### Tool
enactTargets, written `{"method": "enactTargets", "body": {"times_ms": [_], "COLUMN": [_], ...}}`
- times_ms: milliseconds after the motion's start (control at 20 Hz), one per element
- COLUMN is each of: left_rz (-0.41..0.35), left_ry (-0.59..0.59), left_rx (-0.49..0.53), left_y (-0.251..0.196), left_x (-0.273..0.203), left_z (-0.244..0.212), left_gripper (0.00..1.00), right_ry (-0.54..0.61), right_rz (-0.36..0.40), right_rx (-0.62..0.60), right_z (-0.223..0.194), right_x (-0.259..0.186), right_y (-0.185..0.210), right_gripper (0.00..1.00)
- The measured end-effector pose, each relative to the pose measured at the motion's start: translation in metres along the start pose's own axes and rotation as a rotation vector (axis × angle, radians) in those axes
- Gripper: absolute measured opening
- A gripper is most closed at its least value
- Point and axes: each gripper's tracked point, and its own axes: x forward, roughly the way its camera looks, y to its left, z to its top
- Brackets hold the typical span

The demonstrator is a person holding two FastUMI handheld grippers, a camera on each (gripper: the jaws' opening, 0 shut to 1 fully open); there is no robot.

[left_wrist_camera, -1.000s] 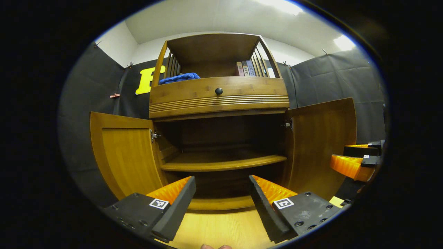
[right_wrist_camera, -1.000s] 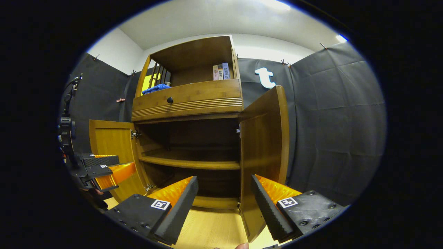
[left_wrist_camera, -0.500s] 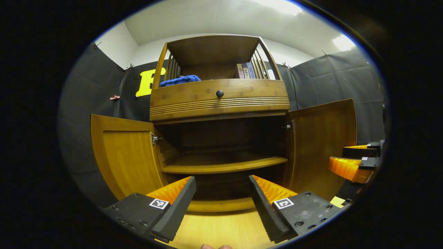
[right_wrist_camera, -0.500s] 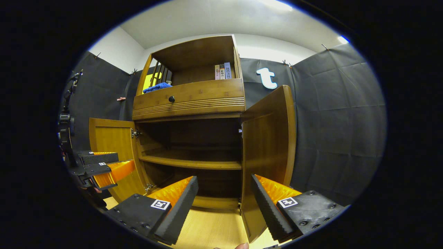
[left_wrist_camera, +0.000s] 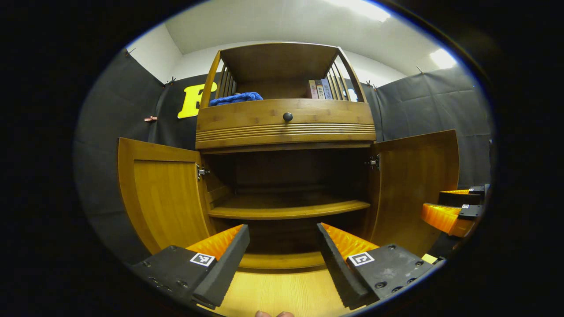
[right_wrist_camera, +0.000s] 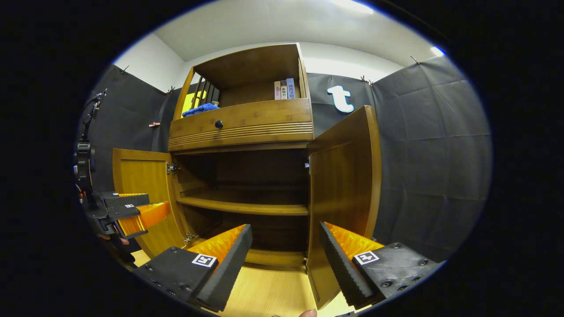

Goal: Open the right door of the double-door shoe cabinet with the right hand, and open the left door with the left hand.

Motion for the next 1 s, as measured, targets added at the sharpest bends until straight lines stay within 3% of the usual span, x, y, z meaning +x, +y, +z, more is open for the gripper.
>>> {"method": "enactTargets", "body": {"times_ms": [850, 950, 1000], "left_rz": [-0.020, -0.019, -0.019], "left_ry": [-0.006, -0.007, -0.007], "left_rx": [0.007, 0.010, 0.011], "left_y": [-0.0077, -0.0076, -0.0078], "left_x": [0.0004, 0.0000, -0.0004], "left_z": [-0.0007, -0.0007, -0.0014], "left_gripper": [0.94, 0.94, 0.94], "right_ry": [-0.004, -0.005, -0.005], "right_rz": [-0.011, -0.010, -0.010], "right_rx": [0.004, 0.004, 0.005], "right_z": [0.0006, 0.0012, 0.0013], "right_x": [-0.0039, -0.0048, -0.0049], "right_y": [-0.0021, -0.0025, -0.0024], "right_gripper": [1.00, 0.97, 1.00]}}
